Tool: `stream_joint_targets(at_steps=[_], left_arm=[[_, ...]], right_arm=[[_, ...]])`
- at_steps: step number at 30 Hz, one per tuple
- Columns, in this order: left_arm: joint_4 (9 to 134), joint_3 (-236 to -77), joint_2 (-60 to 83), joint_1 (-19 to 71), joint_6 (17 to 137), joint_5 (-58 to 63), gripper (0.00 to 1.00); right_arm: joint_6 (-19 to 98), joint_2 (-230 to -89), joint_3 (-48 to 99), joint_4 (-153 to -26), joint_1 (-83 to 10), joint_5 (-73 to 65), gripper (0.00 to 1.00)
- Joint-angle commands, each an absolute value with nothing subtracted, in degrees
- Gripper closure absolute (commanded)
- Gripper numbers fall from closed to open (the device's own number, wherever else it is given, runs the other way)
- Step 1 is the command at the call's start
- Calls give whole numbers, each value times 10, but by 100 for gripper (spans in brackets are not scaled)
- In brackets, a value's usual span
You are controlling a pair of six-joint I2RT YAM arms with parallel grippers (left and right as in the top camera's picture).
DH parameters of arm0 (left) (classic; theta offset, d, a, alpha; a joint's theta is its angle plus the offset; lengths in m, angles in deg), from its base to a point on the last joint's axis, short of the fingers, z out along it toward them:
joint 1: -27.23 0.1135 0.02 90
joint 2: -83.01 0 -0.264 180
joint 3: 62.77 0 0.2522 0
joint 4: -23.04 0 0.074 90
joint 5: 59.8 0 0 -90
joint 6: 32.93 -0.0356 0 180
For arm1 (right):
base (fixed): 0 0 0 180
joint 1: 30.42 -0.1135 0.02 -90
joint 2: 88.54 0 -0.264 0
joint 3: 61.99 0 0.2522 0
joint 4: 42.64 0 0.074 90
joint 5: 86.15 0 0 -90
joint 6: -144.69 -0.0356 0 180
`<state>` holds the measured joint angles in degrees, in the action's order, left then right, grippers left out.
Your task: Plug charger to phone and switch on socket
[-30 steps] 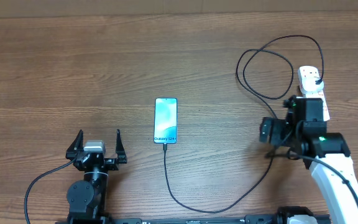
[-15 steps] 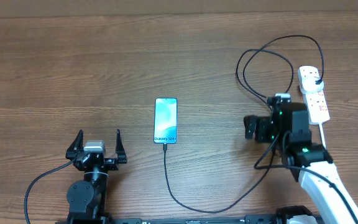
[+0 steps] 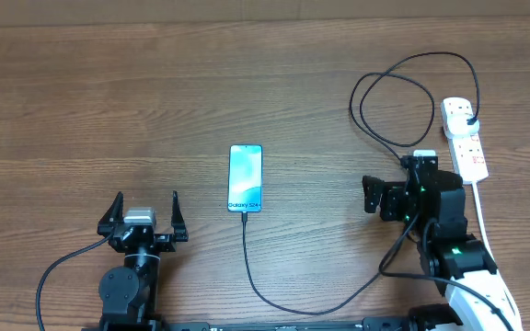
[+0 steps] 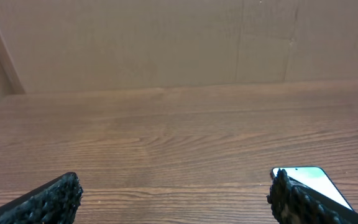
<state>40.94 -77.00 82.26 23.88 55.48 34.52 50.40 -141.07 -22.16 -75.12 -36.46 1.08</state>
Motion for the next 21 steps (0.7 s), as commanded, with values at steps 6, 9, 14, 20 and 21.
stream_joint_targets(at_steps=[6,9,14,20,21], left_arm=[[409,-768,828,238,562,344,0],[409,-768,828,238,562,344,0],[409,-768,828,238,562,344,0],[409,-768,828,238,562,344,0],[409,-768,828,238,562,344,0]], right_arm=[[503,-1374,-245,-752,-368,5,0],[503,-1366,-278,-707,-368,5,0],[502,-1349,-336,-627,-368,0,0],[502,-1316,-371,-589,-368,-6,0],[502,-1310,-373,-589,-368,-6,0]])
